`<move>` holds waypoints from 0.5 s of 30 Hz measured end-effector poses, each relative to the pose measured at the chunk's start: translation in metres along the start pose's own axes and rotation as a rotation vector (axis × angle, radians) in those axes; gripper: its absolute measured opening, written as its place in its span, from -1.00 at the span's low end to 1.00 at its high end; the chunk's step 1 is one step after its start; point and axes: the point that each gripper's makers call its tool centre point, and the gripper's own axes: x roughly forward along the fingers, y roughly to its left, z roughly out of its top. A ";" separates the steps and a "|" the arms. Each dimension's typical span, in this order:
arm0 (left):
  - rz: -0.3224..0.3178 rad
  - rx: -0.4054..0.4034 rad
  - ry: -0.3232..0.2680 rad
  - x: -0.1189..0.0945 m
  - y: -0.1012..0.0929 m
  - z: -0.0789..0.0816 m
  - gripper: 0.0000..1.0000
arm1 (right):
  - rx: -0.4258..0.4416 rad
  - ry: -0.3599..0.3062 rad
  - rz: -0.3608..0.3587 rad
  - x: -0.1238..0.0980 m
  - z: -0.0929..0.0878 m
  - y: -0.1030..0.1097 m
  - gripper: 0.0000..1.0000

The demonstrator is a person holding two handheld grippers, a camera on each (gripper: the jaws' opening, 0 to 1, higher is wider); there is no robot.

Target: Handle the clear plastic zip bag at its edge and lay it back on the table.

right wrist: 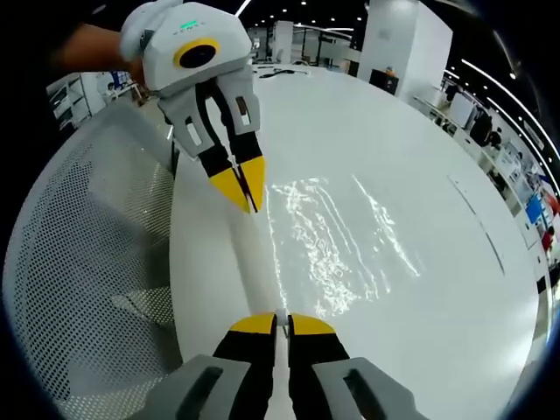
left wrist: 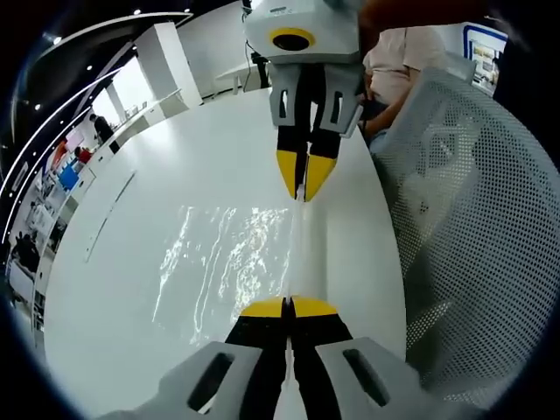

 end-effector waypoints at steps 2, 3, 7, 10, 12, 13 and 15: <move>0.002 0.005 -0.002 0.000 0.001 -0.001 -1.00 | -0.005 -0.009 0.003 -0.001 0.002 0.002 -0.97; 0.002 0.006 -0.003 0.000 0.001 -0.001 -1.00 | -0.003 -0.016 0.006 -0.002 0.003 0.003 -0.94; 0.002 0.018 -0.004 0.001 0.003 -0.002 -1.00 | 0.016 -0.054 0.006 -0.004 0.010 0.004 -0.86; 0.005 0.027 -0.003 0.001 0.003 -0.001 -1.00 | 0.030 -0.063 -0.001 -0.003 0.012 0.003 -0.85; 0.006 0.036 -0.002 0.001 0.003 -0.001 -1.00 | 0.025 -0.071 0.002 -0.004 0.014 0.003 -0.85; 0.007 0.039 -0.002 0.001 0.003 -0.001 -1.00 | 0.025 -0.074 0.002 -0.005 0.015 0.004 -0.84; 0.007 0.039 -0.002 0.002 0.004 -0.001 -1.00 | 0.034 -0.093 0.003 -0.007 0.020 0.004 -0.83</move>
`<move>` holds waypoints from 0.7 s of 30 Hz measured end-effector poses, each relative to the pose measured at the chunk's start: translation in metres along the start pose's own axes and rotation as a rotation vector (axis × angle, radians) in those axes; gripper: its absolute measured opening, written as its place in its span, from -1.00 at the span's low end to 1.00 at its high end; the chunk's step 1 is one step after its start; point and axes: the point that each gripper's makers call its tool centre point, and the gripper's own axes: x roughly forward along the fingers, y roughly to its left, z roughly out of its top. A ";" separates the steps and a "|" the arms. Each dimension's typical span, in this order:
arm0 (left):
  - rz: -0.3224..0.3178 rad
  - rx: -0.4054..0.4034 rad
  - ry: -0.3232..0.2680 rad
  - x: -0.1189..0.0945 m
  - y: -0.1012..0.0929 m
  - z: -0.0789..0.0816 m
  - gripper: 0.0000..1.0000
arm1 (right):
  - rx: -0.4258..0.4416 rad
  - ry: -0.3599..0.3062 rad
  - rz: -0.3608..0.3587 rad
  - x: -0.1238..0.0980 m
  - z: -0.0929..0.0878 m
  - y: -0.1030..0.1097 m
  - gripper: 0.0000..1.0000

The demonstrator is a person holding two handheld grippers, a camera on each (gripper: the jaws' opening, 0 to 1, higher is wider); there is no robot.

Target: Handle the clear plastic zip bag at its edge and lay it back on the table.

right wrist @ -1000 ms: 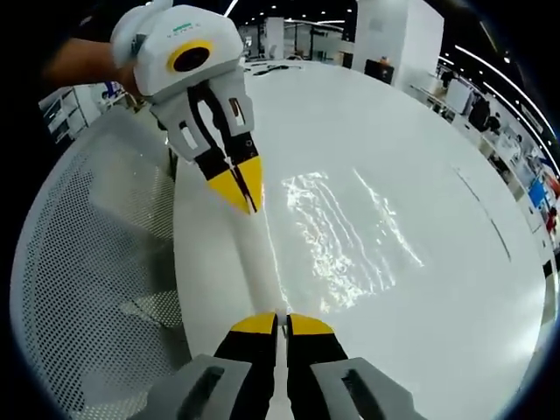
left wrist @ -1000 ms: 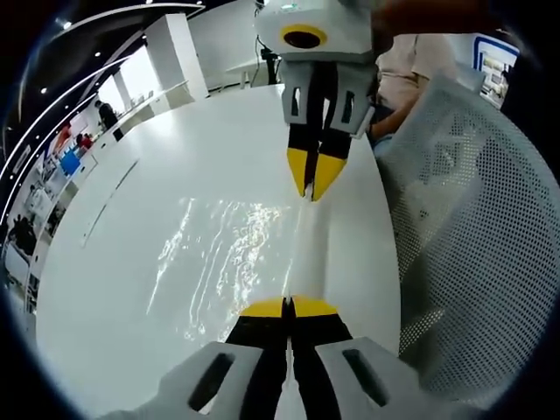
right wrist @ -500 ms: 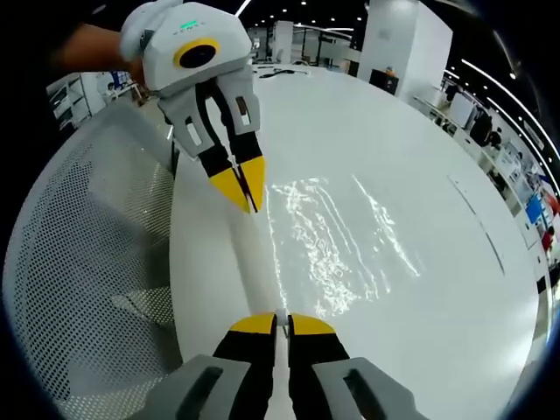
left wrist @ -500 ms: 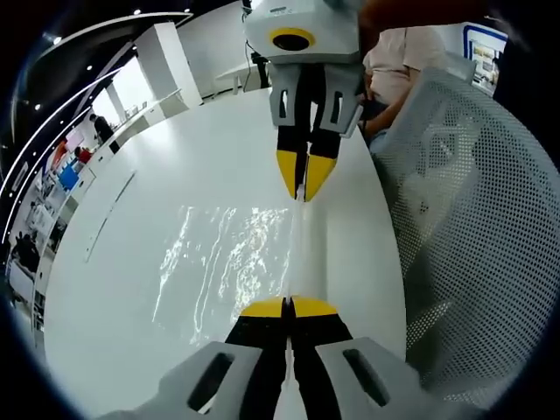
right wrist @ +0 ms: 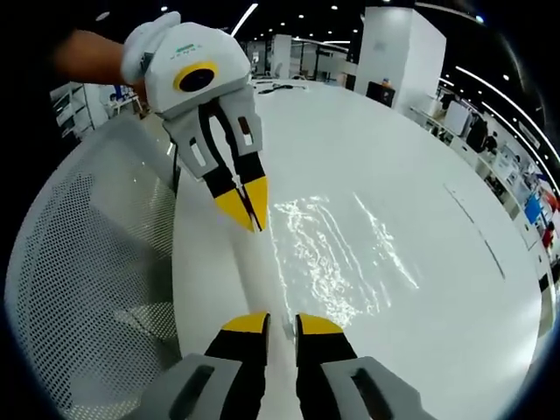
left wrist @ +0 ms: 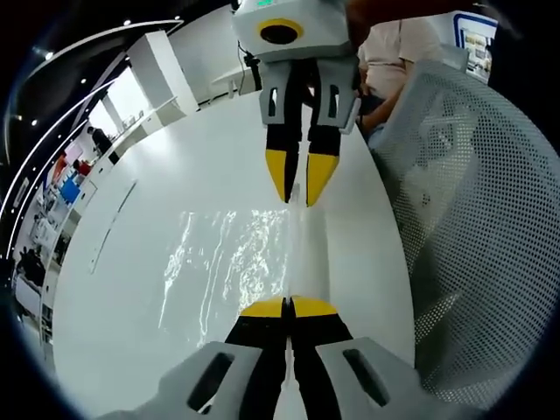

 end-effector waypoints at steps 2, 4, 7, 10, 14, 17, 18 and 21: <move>0.002 0.004 0.001 -0.001 -0.001 0.001 -1.00 | 0.013 -0.015 0.004 0.000 0.003 -0.001 -0.81; 0.001 0.010 0.002 -0.001 -0.002 0.002 -1.00 | 0.032 -0.037 0.012 -0.001 0.007 -0.002 -0.78; 0.000 0.028 0.002 0.000 -0.003 0.003 -1.00 | 0.052 -0.066 0.028 -0.001 0.015 -0.001 -0.72; 0.001 0.037 0.002 0.000 -0.004 0.004 -1.00 | 0.041 -0.057 0.014 0.002 0.014 -0.005 -0.73; 0.005 0.046 -0.001 0.000 -0.003 0.005 -1.00 | 0.056 -0.065 -0.003 0.003 0.020 -0.011 -0.75; 0.003 0.059 -0.003 0.000 -0.004 0.004 -1.00 | 0.066 -0.061 -0.015 0.005 0.021 -0.014 -0.76; 0.001 0.060 -0.003 0.000 -0.005 0.004 -1.00 | 0.066 -0.058 -0.015 0.006 0.021 -0.014 -0.76; 0.002 0.054 -0.009 0.000 -0.005 0.004 -1.00 | 0.063 -0.040 -0.007 0.010 0.017 -0.014 -0.76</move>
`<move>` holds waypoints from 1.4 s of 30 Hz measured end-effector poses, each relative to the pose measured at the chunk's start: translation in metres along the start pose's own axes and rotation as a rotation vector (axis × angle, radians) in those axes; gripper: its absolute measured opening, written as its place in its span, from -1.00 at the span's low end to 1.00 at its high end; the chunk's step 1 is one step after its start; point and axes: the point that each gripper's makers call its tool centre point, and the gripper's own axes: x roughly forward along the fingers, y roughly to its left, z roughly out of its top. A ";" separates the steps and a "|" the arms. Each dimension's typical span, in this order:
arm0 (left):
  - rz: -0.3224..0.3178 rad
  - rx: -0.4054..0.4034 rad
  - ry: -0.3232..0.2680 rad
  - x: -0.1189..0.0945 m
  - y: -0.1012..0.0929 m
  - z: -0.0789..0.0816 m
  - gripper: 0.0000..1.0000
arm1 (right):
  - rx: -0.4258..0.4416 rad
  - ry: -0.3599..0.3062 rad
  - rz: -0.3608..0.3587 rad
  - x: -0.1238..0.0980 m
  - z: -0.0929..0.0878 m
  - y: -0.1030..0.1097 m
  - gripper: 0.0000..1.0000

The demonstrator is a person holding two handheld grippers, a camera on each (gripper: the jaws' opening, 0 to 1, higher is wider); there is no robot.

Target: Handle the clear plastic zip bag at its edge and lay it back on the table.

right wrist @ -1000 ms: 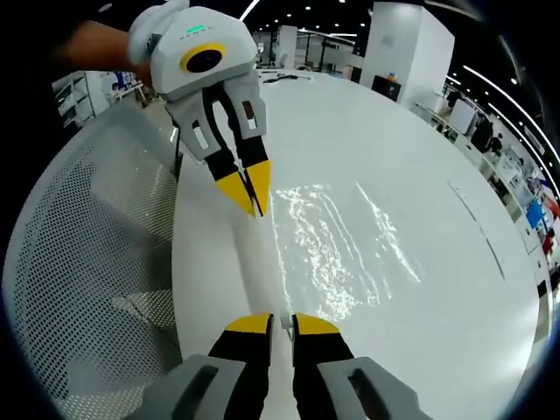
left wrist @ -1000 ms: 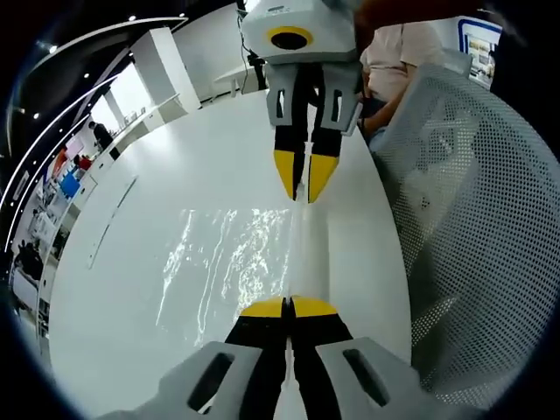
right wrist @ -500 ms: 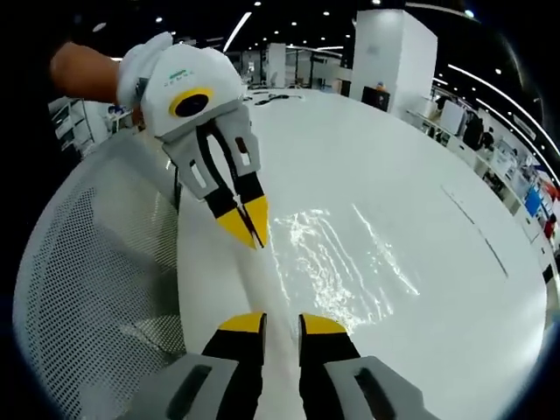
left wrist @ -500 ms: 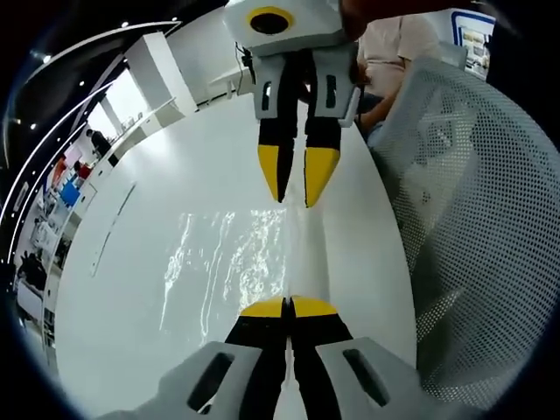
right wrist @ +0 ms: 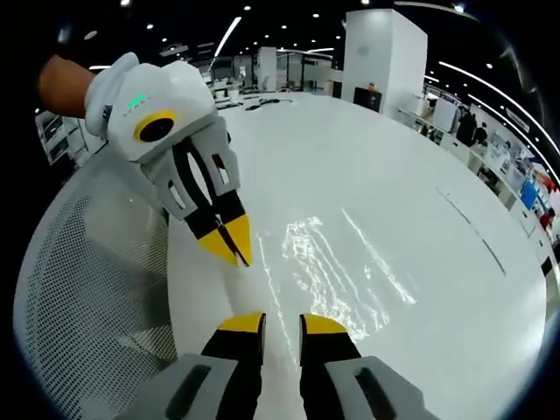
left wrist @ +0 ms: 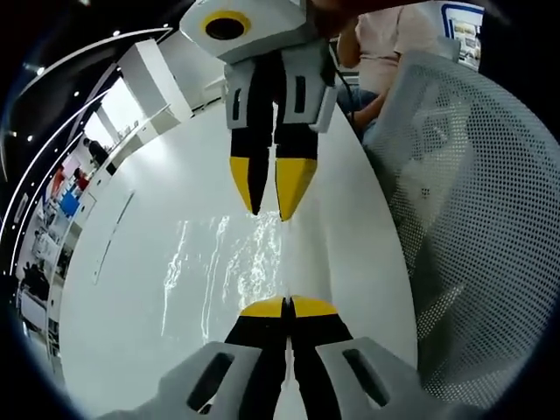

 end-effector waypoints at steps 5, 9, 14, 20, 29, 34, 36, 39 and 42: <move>0.002 -0.002 -0.002 0.001 0.000 -0.001 -1.00 | 0.022 0.011 0.013 0.005 -0.003 0.000 -0.77; -0.002 -0.025 -0.014 0.002 0.001 0.000 -1.00 | 0.049 0.014 0.037 0.009 -0.006 0.008 -0.79; -0.003 -0.008 -0.019 0.003 0.001 0.002 -1.00 | 0.054 0.016 0.038 0.013 -0.009 0.009 -0.80; -0.006 -0.012 -0.029 0.002 0.001 0.004 -1.00 | 0.081 0.012 0.041 0.014 -0.007 0.008 -0.87; -0.004 -0.011 -0.038 0.002 0.003 0.006 -1.00 | 0.085 0.021 0.047 0.014 -0.008 0.013 -1.00; -0.003 -0.023 -0.041 0.001 0.003 0.006 -1.00 | 0.100 0.030 0.054 0.015 -0.008 0.017 -1.00; -0.005 -0.021 -0.039 0.001 0.003 0.006 -1.00 | 0.107 0.033 0.056 0.015 -0.009 0.018 -1.00; -0.004 -0.021 -0.038 0.001 0.003 0.005 -1.00 | 0.111 0.043 0.057 0.016 -0.009 0.020 -1.00; -0.003 -0.024 -0.038 0.000 0.003 0.004 -0.95 | 0.107 0.057 0.050 0.017 -0.012 0.019 -1.00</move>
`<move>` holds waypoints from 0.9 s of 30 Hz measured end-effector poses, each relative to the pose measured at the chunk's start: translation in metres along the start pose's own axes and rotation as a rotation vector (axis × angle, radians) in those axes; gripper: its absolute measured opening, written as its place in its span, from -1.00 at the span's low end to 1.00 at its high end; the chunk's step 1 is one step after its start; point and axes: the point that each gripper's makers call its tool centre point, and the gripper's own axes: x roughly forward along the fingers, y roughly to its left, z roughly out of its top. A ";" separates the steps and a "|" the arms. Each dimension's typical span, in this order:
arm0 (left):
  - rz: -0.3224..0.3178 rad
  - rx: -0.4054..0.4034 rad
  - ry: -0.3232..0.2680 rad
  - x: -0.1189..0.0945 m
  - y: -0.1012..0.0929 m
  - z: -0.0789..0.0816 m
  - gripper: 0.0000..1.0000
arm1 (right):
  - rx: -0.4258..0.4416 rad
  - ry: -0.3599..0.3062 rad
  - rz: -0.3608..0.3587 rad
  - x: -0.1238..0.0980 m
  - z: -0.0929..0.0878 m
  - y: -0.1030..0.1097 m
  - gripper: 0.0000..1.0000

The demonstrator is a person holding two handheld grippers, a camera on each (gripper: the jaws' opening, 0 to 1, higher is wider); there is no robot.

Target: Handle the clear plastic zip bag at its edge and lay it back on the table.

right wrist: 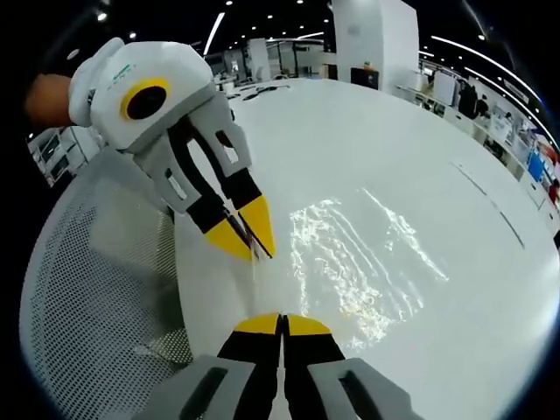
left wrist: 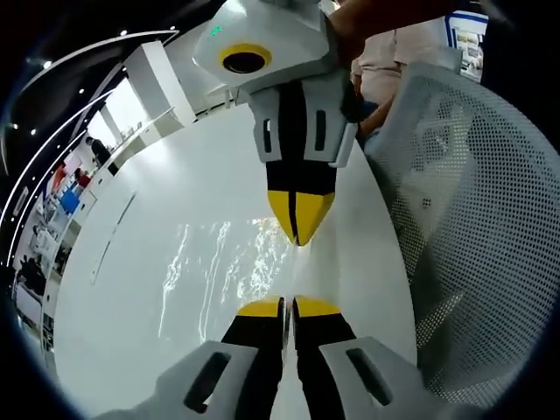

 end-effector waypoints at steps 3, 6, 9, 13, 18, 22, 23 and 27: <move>-0.001 0.007 -0.001 -0.002 -0.001 -0.001 -0.89 | 0.007 0.006 -0.002 0.000 -0.001 0.000 -1.00; 0.004 0.016 -0.007 -0.003 0.000 -0.001 -0.86 | 0.010 0.009 -0.005 0.001 -0.001 -0.001 -1.00; 0.009 0.022 -0.014 -0.005 0.001 0.000 -0.80 | 0.012 0.014 -0.010 0.001 -0.001 0.000 -1.00; 0.021 0.043 -0.019 -0.007 0.001 0.001 -0.65 | 0.015 0.021 -0.016 0.002 0.000 -0.002 -1.00; 0.029 0.066 -0.047 -0.011 0.000 0.007 -0.62 | 0.013 0.027 -0.017 0.004 0.002 -0.003 -1.00; 0.024 0.091 -0.066 -0.012 -0.003 0.013 -0.69 | 0.011 0.034 -0.021 0.006 0.003 -0.003 -1.00; 0.023 0.094 -0.074 -0.012 -0.004 0.015 -0.70 | 0.012 0.034 -0.023 0.006 0.003 -0.003 -1.00; 0.002 0.106 -0.084 -0.011 -0.009 0.018 -0.77 | 0.013 0.034 -0.022 0.007 0.003 -0.004 -1.00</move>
